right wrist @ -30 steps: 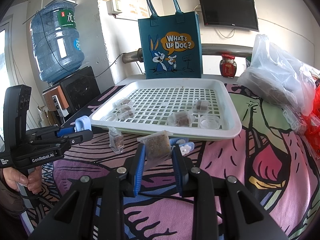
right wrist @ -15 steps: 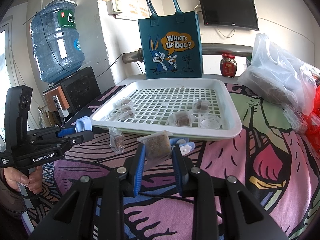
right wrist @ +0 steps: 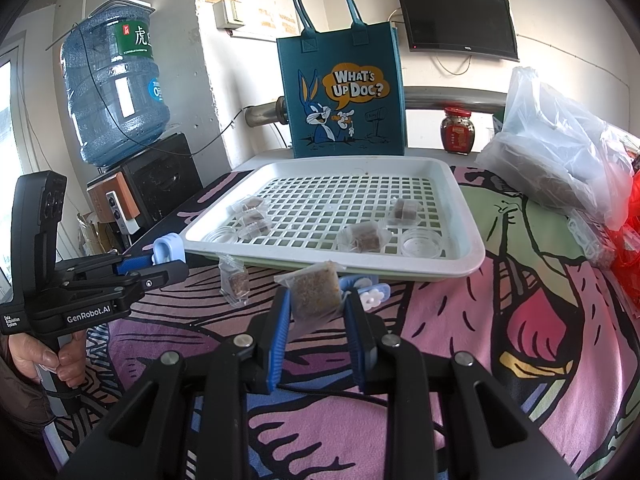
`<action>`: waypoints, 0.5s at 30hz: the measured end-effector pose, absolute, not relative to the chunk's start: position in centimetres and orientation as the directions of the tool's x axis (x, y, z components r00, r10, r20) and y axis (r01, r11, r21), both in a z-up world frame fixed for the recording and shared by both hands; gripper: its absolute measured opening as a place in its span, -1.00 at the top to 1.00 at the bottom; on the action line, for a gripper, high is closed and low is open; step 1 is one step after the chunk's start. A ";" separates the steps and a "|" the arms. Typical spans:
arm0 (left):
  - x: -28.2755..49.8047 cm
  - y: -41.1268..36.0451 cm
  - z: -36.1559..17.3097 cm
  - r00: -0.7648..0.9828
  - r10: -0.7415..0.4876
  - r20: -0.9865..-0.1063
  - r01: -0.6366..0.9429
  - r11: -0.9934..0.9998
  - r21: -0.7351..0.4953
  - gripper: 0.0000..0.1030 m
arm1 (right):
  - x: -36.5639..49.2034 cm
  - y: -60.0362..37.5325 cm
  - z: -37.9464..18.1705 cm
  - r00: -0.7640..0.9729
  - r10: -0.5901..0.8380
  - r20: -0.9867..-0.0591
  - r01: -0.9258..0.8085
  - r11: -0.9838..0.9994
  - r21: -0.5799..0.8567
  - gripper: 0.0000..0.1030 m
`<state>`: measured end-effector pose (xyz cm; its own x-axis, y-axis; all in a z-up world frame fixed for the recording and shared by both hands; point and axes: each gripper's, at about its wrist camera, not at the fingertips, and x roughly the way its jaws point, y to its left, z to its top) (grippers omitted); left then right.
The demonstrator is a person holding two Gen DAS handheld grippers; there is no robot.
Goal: Organize objects
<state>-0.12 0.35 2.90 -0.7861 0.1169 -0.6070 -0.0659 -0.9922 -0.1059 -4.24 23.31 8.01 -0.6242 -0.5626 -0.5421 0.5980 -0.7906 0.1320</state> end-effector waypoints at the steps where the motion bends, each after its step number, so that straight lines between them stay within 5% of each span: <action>1: -0.3 0.2 2.9 -0.786 0.117 -0.607 -0.066 -0.992 -0.106 0.42 | -4.2 23.3 8.0 -0.625 -0.563 -0.542 0.598 -0.791 0.132 0.49; 15: 0.1 0.6 2.7 -0.783 0.118 -0.610 -0.063 -0.992 -0.112 0.42 | -4.2 23.2 8.0 -0.624 -0.565 -0.539 0.599 -0.789 0.134 0.49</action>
